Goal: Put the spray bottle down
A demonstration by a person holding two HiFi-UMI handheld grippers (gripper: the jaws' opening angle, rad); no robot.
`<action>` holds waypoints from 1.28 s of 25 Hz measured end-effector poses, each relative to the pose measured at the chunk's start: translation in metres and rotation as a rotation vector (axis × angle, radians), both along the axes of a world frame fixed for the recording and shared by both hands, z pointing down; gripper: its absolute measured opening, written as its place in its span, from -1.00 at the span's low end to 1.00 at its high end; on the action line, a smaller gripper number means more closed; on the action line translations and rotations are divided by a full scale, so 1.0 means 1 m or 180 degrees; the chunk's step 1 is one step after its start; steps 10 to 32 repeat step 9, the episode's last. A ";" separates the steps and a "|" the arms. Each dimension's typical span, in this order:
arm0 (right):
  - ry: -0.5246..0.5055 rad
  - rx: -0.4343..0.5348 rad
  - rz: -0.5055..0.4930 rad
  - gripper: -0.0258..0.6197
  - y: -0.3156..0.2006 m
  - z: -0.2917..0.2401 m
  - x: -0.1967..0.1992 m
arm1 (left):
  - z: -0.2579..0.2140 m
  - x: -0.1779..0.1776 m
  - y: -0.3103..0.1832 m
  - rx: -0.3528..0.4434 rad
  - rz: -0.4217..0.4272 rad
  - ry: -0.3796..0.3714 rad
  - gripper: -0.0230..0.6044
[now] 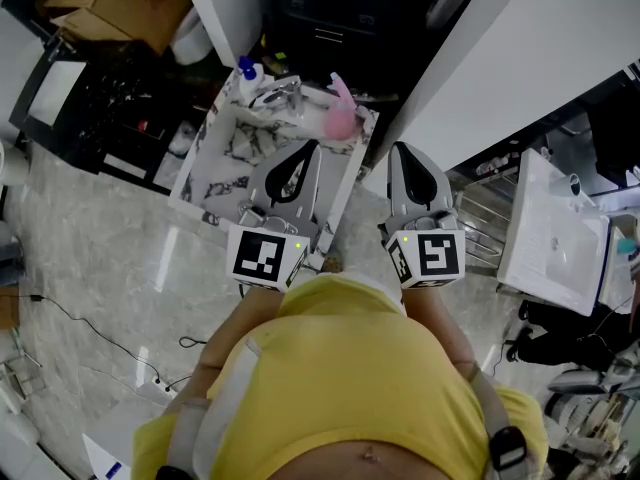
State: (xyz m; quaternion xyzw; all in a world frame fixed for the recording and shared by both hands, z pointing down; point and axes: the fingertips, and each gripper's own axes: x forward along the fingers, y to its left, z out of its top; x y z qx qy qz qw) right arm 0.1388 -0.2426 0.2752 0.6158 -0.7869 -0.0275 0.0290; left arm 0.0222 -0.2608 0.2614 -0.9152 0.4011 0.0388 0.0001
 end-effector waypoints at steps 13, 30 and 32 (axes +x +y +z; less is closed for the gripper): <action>-0.0011 -0.0025 -0.0011 -0.92 -0.010 0.006 0.005 | 0.007 0.004 -0.007 -0.0038 0.0004 -0.0006 -0.91; -0.0011 -0.0025 -0.0011 -0.92 -0.010 0.006 0.005 | 0.007 0.004 -0.007 -0.0038 0.0004 -0.0006 -0.91; -0.0011 -0.0025 -0.0011 -0.92 -0.010 0.006 0.005 | 0.007 0.004 -0.007 -0.0038 0.0004 -0.0006 -0.91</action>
